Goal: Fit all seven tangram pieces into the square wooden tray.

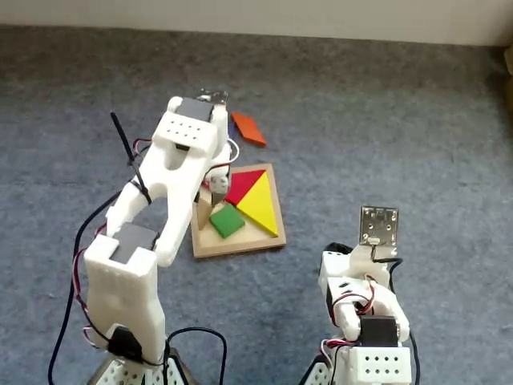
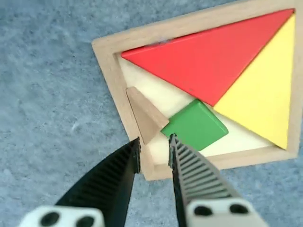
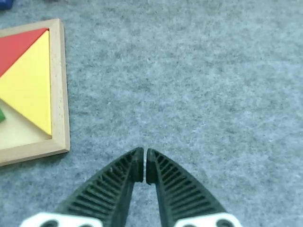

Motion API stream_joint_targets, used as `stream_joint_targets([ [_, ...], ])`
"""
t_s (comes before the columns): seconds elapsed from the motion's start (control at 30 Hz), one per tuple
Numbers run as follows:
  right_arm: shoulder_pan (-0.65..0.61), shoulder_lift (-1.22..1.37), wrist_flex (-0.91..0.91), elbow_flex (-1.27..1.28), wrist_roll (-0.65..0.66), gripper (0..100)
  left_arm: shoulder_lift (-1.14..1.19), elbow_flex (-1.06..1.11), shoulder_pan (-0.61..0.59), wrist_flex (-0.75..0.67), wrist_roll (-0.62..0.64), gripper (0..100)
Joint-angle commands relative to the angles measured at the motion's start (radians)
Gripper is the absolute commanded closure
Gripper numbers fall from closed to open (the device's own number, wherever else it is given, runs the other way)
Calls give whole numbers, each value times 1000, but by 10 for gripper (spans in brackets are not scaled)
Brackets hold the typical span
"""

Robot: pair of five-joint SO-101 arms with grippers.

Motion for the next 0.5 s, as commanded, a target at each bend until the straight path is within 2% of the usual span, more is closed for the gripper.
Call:
stream_joint_targets([
  [0.0,13,-19,1,114,-5,966,-62,50,21,5,0,887],
  [0.17,13,-19,1,114,-5,966,-62,122,19,-32,-3,887],
  [0.47,13,-19,1,114,-5,966,-59,205,-54,-304,-23,885],
])
